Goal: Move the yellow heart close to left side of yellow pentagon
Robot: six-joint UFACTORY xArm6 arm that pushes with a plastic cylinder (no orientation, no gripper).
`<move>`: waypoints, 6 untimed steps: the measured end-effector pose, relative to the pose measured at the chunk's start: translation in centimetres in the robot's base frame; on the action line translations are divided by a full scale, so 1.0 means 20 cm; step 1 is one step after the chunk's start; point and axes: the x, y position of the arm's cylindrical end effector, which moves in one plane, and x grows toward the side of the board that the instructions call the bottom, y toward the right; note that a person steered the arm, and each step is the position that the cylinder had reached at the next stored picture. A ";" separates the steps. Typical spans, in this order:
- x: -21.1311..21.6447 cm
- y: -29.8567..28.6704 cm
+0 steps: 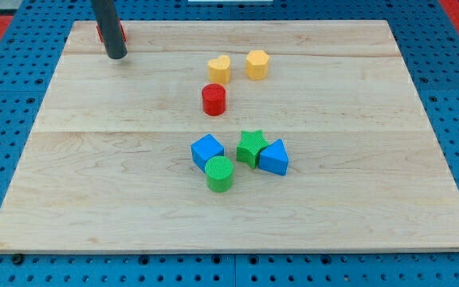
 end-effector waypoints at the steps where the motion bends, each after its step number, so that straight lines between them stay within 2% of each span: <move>1: 0.16 0.17; 2: 0.28 0.55; 3: 0.24 0.85; 5: 0.24 1.05; 6: 0.37 1.12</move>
